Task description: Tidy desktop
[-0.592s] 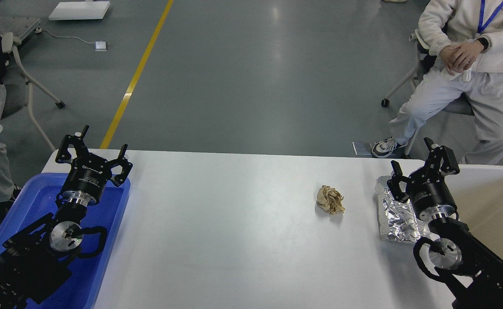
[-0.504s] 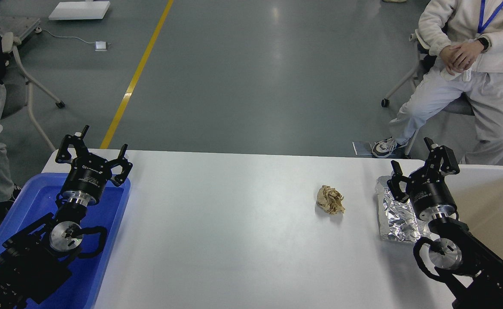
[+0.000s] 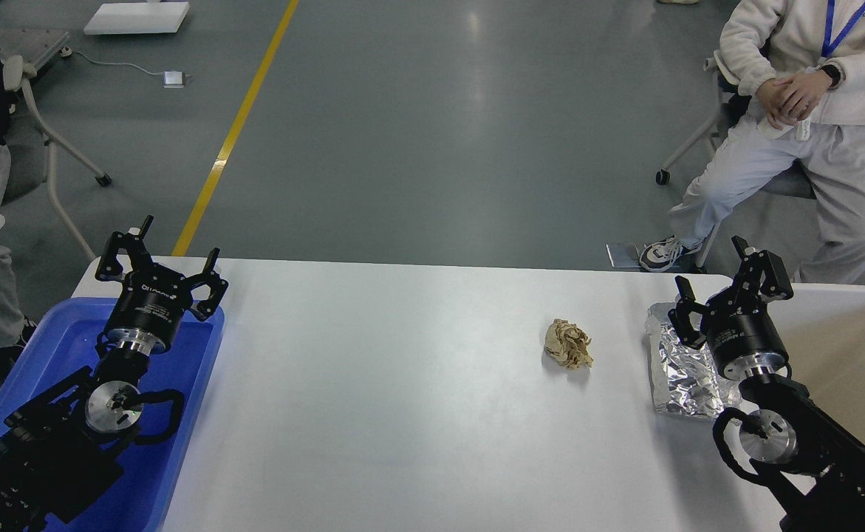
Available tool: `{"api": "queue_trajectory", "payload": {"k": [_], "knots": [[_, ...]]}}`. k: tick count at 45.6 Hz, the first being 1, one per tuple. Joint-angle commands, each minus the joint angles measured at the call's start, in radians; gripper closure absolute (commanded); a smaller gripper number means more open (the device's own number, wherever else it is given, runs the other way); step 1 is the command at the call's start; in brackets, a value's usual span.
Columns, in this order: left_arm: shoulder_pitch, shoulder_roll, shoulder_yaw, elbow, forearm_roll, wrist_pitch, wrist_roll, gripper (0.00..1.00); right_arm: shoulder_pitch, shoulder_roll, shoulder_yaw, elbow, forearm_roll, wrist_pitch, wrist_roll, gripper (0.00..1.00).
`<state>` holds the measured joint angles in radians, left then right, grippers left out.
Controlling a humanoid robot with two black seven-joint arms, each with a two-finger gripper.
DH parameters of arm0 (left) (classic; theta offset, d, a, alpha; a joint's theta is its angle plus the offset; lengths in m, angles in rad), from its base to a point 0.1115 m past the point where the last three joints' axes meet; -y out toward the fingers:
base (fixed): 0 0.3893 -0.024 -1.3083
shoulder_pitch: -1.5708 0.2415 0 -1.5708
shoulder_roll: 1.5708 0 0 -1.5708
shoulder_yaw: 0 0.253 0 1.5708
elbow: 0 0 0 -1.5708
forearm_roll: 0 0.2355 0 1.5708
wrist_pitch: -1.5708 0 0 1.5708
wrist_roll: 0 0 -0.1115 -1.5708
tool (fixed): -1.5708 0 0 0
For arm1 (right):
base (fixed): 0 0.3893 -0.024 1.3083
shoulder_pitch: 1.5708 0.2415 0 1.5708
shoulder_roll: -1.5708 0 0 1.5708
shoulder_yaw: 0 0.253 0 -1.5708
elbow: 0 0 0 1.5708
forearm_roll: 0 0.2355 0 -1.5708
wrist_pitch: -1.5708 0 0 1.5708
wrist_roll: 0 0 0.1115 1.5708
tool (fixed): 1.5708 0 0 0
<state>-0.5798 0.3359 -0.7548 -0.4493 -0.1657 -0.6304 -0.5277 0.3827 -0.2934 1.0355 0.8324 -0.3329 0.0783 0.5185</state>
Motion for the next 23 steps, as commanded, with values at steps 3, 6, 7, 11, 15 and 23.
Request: {"api": "queue_trajectory", "payload": {"k": [3,6,7,11,15,23], "knots": [[0.0,0.0,0.0,0.0,0.0,0.0,0.0,0.0,0.001,-0.013,-0.002,0.001,0.011,-0.005,0.002,0.0],[0.0,0.002,0.0,0.0,0.0,0.0,0.0,0.0,0.001,-0.018,-0.002,0.005,0.005,-0.002,0.002,0.0],[0.002,0.0,0.0,0.0,0.0,0.0,0.0,0.0,0.001,-0.024,0.0,0.008,0.002,0.0,0.002,0.0],[0.0,0.0,0.0,0.0,0.0,0.0,0.0,0.0,0.007,-0.072,-0.006,0.024,-0.002,0.0,-0.005,0.0],[0.0,0.002,0.0,0.0,0.0,0.0,0.0,0.0,0.019,-0.112,-0.031,0.036,-0.002,0.001,-0.006,0.0],[0.0,0.0,0.0,0.0,0.0,0.0,0.0,0.0,0.074,-0.24,-0.15,0.057,-0.005,0.008,-0.012,0.0]]}}
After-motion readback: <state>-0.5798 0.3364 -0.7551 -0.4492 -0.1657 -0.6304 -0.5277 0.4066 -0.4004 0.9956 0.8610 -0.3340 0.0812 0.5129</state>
